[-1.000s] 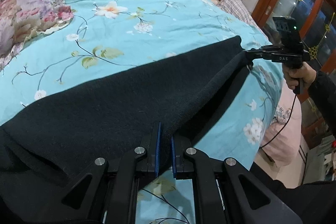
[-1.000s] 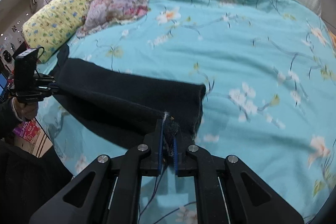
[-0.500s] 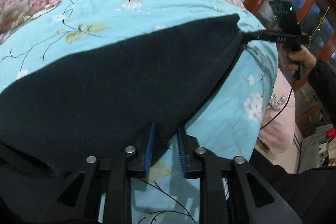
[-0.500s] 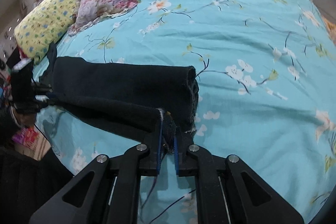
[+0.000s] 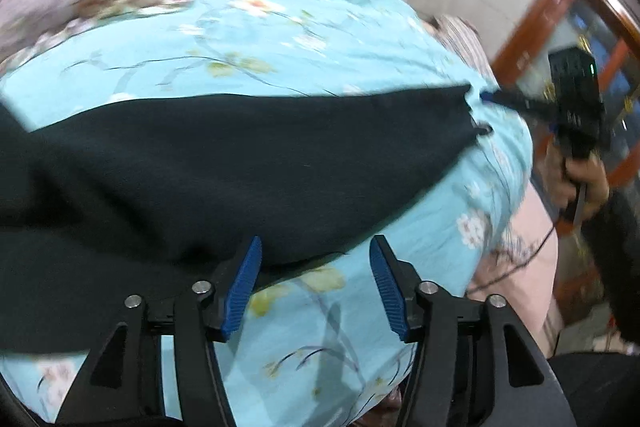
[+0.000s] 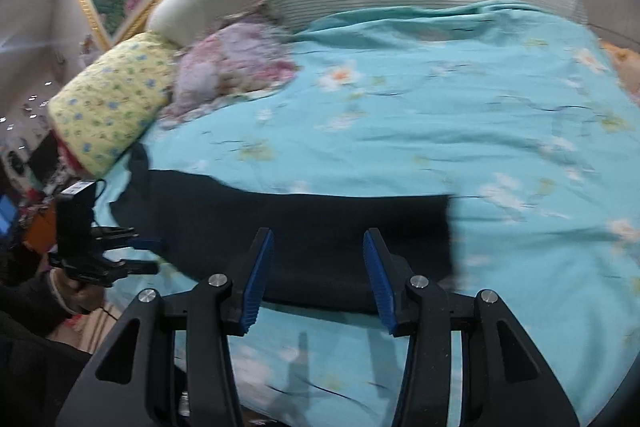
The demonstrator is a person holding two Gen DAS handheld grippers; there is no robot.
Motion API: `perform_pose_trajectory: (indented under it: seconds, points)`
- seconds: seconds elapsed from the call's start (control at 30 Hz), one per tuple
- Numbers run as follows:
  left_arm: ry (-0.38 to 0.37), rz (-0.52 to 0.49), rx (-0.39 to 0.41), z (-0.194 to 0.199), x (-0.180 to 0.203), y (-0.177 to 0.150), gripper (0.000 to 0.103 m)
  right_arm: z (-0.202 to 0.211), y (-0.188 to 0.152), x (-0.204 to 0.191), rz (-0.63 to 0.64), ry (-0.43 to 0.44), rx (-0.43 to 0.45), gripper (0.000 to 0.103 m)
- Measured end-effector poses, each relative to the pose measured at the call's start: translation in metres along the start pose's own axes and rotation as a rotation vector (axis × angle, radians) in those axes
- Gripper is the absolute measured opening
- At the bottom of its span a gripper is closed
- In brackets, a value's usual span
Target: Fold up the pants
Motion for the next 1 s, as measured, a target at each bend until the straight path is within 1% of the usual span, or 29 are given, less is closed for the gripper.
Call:
perform_pose_trajectory:
  seconds: [0.13, 0.3, 0.43, 0.57, 0.7, 0.8, 0.87, 1.0]
  points:
    - [0.036, 0.08, 0.056, 0.031, -0.033, 0.0, 0.059, -0.039, 0.001, -0.045, 0.016, 0.108, -0.04, 0.048]
    - [0.096, 0.161, 0.114, 0.066, -0.078, 0.001, 0.06, -0.085, -0.002, -0.101, 0.059, 0.207, -0.092, 0.048]
    - [0.155, 0.227, 0.151, 0.089, -0.113, 0.0, 0.061, -0.112, -0.003, -0.136, 0.084, 0.276, -0.12, 0.048]
    - [0.205, 0.272, 0.181, 0.105, -0.143, 0.003, 0.063, -0.133, -0.002, -0.171, 0.111, 0.339, -0.14, 0.048]
    - [0.255, 0.284, 0.199, 0.119, -0.17, 0.013, 0.064, -0.154, -0.001, -0.208, 0.143, 0.398, -0.17, 0.048]
    - [0.284, 0.281, 0.216, 0.131, -0.19, 0.021, 0.068, -0.166, 0.0, -0.232, 0.177, 0.425, -0.189, 0.048]
    - [0.3, 0.281, 0.224, 0.137, -0.204, 0.028, 0.068, -0.173, 0.002, -0.243, 0.192, 0.438, -0.199, 0.048]
    - [0.31, 0.27, 0.226, 0.146, -0.234, 0.048, 0.072, -0.188, 0.007, -0.27, 0.228, 0.458, -0.217, 0.048]
Point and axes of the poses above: each gripper's, at about its wrist camera, not at the fingertips, and z roughly against the way its jaws point, x to its right, y to its top, the point moved 6 cm from there along -z, roughly the way its jaws point, and after that the axes turned 1 degree about x, right-handed, at the moved point
